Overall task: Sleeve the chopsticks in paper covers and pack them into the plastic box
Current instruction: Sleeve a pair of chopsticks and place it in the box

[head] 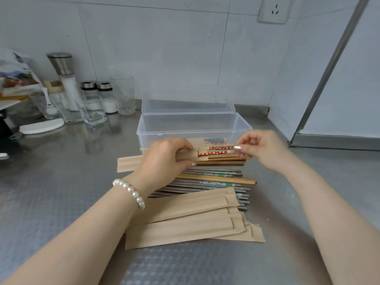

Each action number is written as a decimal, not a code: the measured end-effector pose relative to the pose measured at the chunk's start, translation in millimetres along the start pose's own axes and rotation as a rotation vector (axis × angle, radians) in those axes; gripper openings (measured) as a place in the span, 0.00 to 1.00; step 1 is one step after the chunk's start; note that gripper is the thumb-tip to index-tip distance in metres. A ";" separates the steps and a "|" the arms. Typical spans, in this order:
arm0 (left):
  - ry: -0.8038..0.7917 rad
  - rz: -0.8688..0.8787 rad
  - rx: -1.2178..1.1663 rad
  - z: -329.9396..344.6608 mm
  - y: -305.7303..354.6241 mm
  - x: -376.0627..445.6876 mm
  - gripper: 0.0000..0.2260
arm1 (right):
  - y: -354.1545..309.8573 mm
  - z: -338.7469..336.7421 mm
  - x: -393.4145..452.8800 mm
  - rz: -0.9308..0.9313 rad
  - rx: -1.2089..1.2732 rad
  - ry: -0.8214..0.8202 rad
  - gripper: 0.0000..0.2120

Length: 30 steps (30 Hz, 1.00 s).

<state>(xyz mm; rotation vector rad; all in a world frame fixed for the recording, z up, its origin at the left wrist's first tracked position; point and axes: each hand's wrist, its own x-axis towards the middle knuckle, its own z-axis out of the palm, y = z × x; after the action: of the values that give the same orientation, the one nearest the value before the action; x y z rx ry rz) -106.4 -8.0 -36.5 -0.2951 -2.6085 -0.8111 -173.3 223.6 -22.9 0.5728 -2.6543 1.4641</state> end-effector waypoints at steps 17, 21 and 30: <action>-0.025 -0.040 -0.024 -1.9 1.1 0.1 0.13 | 7.2 -46.3 1.0 0.097 1.106 0.748 0.07; -0.018 -0.047 -0.019 -2.0 0.9 0.0 0.13 | 7.8 -47.7 1.9 0.096 1.096 0.758 0.07; -0.002 -0.017 -0.030 -2.9 2.1 -0.7 0.13 | -1.6 -36.6 -1.3 0.093 0.999 0.698 0.07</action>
<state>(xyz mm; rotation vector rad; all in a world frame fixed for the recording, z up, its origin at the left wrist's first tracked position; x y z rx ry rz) -104.3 -8.0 -33.6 -0.2822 -2.6063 -0.8562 -176.2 253.5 -1.9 -0.0774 -1.3453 2.3908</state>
